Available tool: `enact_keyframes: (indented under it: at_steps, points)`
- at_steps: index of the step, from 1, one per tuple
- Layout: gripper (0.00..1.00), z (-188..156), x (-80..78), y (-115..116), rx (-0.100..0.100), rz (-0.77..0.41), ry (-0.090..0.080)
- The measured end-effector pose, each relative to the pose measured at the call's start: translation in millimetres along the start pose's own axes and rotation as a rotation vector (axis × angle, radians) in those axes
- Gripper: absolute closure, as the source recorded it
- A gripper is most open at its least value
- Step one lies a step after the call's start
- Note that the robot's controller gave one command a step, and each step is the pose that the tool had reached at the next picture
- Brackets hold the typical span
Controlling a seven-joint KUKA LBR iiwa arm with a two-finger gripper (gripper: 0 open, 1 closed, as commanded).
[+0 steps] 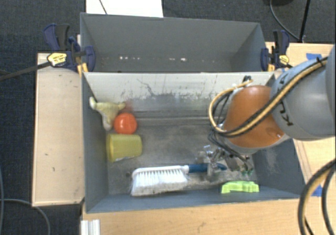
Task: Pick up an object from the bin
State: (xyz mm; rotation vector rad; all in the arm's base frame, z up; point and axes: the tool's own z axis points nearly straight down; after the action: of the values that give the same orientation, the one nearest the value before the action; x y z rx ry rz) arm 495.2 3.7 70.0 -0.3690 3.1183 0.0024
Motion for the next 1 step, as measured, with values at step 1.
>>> enact_keyframes:
  at_steps: [1]
  points:
    - [1.0,0.2,-31.5,-24.3,0.001,-0.01,0.002]
